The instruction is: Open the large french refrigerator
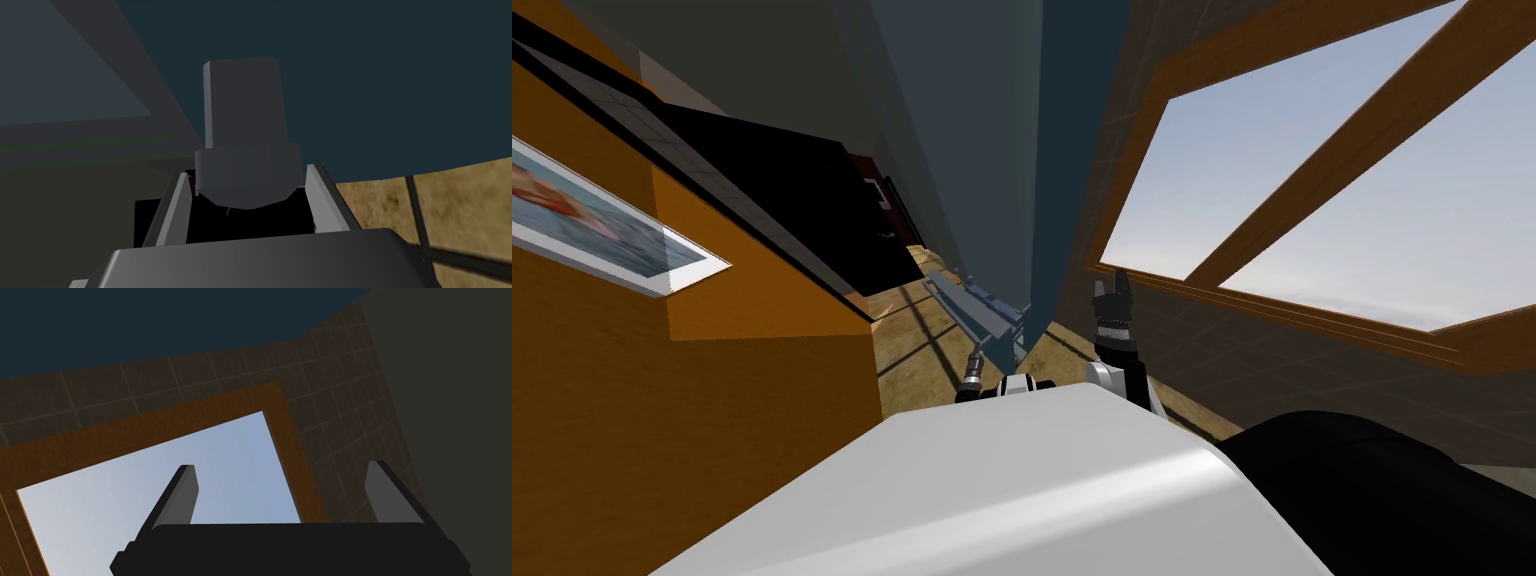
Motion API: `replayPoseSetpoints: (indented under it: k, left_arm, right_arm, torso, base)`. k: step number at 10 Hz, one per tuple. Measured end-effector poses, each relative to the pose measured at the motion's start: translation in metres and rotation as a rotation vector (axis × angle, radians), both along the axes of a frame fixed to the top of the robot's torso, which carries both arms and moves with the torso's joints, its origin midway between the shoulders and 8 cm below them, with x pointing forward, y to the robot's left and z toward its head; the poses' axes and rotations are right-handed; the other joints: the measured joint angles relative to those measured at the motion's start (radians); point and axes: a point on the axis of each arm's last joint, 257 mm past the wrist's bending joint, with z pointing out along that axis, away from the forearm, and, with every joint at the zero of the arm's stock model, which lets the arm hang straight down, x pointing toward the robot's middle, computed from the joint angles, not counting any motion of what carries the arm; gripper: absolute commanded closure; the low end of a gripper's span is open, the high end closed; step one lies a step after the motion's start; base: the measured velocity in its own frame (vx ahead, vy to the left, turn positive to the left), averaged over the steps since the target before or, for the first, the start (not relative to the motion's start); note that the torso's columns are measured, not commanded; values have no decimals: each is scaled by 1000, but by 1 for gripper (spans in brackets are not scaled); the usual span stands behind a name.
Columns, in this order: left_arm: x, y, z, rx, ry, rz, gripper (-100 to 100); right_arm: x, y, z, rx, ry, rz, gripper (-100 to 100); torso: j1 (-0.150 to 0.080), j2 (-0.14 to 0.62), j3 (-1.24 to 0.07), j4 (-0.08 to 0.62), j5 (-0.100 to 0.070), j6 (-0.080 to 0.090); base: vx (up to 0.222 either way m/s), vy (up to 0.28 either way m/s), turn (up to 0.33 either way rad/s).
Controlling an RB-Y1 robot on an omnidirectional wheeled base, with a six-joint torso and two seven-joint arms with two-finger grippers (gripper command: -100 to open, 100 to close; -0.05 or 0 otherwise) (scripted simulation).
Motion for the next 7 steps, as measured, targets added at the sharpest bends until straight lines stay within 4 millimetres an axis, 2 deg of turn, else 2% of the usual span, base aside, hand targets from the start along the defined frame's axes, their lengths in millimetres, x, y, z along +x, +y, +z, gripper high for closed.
replayPoseSetpoints:
  k: [1,4,6,7]
  left_arm:
    - [-2,1,-3,0,7,1,100]
    - [-4,2,0,-1,1,-6,100]
    - [-5,6,-3,2,5,-3,100]
    - [-6,7,-3,1,6,-5,100]
  right_arm:
    - [0,0,0,0,0,0,0]
    - [0,0,0,0,0,0,0]
    - [0,0,0,0,0,0,0]
    - [0,0,0,0,0,0,0]
  torso:
    - [-5,-5,-2,-2,0,2]
    - [1,1,1,-1,1,0]
    - [-7,-5,-3,-3,1,3]
    - [-3,-4,-3,-3,0,1]
  base:
    - [-86,77,21]
    - [-150,145,17]
    - [-75,81,15]
    - [-114,117,4]
